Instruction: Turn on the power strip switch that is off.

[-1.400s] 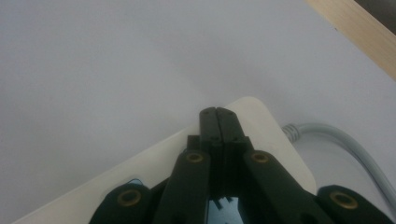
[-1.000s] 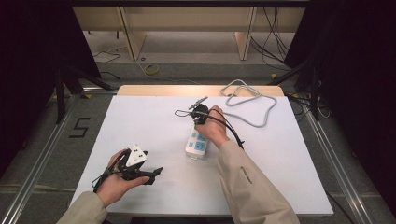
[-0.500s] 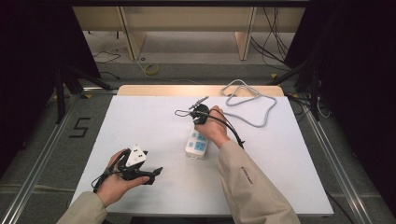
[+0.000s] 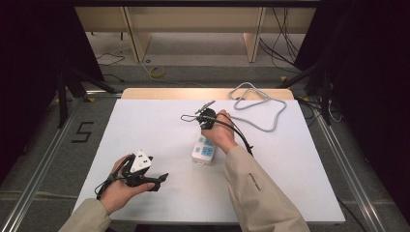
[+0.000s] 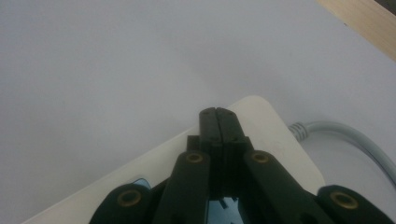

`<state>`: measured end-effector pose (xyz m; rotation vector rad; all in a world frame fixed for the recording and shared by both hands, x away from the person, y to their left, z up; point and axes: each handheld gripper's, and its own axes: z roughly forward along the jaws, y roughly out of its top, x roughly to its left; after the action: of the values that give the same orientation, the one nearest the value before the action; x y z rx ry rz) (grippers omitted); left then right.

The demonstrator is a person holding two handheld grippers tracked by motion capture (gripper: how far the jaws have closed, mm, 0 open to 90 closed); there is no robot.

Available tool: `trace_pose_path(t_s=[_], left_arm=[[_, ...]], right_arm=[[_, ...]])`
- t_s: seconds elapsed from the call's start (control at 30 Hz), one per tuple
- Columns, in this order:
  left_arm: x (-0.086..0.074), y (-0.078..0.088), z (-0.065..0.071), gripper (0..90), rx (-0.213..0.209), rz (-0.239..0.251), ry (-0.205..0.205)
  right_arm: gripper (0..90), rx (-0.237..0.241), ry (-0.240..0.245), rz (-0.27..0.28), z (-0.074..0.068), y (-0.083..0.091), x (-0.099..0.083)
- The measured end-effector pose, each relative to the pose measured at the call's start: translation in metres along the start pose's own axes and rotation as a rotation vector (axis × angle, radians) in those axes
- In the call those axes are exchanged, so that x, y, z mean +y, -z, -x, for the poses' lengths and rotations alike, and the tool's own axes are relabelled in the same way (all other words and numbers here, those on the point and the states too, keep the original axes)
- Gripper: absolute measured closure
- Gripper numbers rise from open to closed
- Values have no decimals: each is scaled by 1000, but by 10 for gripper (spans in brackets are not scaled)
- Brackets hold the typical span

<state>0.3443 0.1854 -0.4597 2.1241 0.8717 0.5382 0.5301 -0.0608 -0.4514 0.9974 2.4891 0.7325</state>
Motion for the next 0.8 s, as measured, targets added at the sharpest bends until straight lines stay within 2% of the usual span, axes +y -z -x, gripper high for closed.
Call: trace_pose_path(t_s=[0.13, 0.2, 0.27, 0.3, 0.8], left_arm=[[0, 0, 0, 195, -1, 0, 1], [0, 0, 0, 195, -1, -2, -1], [0, 0, 0, 195, -1, 0, -2], [0, 0, 1, 195, 0, 1, 1], [0, -1, 2, 195, 4, -8, -4]], right_arm=[[900, -2, 13, 7, 3, 2, -1], [900, 15, -7, 5, 4, 4, -3], [900, 25, -2, 18, 6, 5, -6], [900, 33, -16, 35, 9, 7, -10], [829, 27, -55, 98, 24, 31, -29]])
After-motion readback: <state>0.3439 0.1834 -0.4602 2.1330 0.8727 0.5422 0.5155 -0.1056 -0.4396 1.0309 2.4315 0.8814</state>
